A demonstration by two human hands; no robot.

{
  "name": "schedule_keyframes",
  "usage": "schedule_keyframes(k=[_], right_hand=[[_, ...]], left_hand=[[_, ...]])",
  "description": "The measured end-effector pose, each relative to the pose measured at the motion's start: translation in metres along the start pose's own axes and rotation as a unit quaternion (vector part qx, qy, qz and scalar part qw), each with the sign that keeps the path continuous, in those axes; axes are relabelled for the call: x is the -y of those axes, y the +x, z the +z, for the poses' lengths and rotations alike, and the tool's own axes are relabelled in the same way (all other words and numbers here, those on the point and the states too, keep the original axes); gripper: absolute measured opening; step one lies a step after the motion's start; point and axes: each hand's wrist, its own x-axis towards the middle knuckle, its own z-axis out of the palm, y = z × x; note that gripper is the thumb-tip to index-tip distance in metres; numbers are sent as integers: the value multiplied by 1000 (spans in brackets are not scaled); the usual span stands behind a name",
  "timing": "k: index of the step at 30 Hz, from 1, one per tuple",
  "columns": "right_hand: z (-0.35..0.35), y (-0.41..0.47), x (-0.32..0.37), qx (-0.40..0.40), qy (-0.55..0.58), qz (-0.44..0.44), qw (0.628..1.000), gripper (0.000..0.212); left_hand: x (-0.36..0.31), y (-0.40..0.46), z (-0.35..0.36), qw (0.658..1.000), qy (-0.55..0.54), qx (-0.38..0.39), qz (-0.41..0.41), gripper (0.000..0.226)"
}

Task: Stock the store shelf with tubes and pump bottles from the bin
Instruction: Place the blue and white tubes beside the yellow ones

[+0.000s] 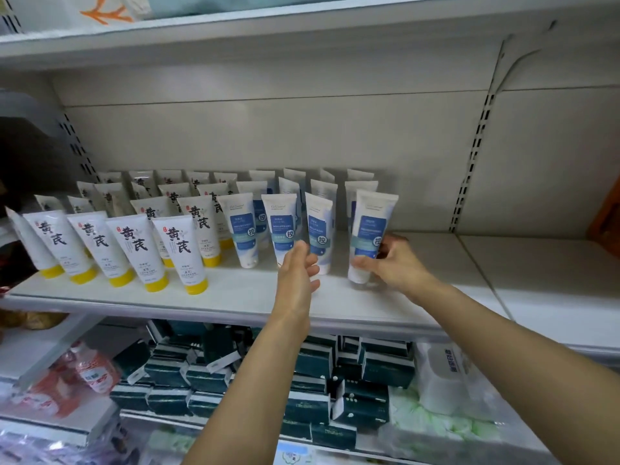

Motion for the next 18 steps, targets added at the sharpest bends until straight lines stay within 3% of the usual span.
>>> schedule_keyframes(k=[8, 18], right_hand=[[12, 28, -19, -61, -90, -12, 994, 43], [21, 43, -21, -83, -164, 3, 983, 42]], left_hand=[[1, 16, 2, 995, -62, 10, -78, 41], [0, 21, 7, 989, -113, 13, -98, 40]])
